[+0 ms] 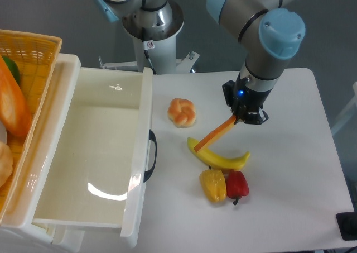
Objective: Place the bread slice in the upper white drawer
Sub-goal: 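Hold the bread slice in the gripper above the banana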
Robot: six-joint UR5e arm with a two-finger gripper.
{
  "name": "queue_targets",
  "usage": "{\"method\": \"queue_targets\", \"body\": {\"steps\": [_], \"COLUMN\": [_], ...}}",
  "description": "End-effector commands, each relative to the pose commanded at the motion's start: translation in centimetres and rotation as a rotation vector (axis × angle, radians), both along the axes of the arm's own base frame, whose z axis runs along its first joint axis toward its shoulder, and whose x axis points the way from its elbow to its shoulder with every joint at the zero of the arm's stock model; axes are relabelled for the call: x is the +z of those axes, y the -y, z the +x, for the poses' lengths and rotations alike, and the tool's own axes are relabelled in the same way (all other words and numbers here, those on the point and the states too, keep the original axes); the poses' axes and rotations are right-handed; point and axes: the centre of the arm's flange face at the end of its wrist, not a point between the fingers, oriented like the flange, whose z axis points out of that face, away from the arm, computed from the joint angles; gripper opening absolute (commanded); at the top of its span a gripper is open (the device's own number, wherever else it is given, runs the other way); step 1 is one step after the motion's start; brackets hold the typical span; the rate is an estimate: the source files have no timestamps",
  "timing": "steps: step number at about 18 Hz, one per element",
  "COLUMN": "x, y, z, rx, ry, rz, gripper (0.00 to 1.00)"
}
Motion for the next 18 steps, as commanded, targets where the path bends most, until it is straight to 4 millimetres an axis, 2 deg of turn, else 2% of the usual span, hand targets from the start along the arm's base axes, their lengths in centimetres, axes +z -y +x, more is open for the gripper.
{"method": "queue_targets", "body": {"steps": [11, 14, 18], "x": [1.0, 1.9, 5.2], "y": [0.0, 0.1, 0.5], "z": [-0.2, 0.2, 1.3], "rx": [0.018, 0.079, 0.143], "ry": [-0.015, -0.020, -0.042], "rz": [0.011, 0.012, 0.027], "gripper": [0.00, 0.00, 0.00]}}
